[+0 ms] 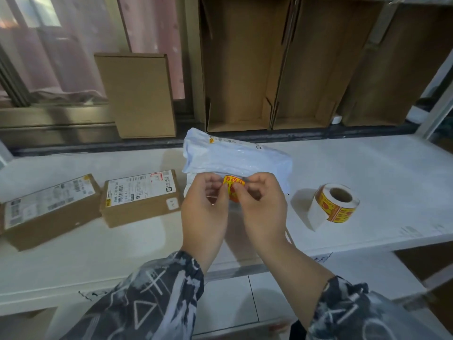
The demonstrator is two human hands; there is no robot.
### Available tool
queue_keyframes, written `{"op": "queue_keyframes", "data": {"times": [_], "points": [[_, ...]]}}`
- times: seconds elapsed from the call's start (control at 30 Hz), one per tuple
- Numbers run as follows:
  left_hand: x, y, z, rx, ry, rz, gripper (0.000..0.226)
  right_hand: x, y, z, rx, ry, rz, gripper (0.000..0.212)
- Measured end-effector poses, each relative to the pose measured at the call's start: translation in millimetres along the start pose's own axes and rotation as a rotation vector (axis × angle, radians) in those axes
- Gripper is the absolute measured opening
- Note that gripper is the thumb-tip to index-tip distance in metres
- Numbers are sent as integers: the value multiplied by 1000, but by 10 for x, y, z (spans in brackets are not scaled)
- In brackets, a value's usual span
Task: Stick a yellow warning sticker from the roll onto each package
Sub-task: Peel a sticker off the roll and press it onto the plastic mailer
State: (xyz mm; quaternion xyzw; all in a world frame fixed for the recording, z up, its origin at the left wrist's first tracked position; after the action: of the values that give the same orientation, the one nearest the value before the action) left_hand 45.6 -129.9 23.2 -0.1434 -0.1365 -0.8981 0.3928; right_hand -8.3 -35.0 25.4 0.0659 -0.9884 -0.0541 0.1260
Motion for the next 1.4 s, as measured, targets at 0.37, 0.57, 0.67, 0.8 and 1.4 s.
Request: {"op": "queue_keyframes", "data": {"times": [0.37,0.57,0.67,0.8,1.4], "points": [[-44,-64,-156,141,-21,59,15,-5,-31,45,-81,30,41,28],[-47,-70,-193,153,-29,76,16,-2,-74,119,-91,29,68,26],[-36,-81,-218,141,-36,81,14,3,-91,134,-111,39,81,25],[-22,-97,-236,145,-42,89,12,8,-111,153,-142,41,94,24],[10,-153,-215,288,-101,107,9,68,-195,208,-358,150,181,19]]}}
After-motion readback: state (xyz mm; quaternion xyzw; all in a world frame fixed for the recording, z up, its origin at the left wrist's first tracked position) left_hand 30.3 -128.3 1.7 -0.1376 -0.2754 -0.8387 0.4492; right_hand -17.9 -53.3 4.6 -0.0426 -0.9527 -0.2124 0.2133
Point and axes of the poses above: each hand's wrist, its own x-axis towards the middle knuckle, its own y-axis out of the back of the hand, z = x × y, the point moved 1 cm from there along x, towards the middle knuckle, and after that the axes turned 4 degrees about -z, right-handed, at the moved point
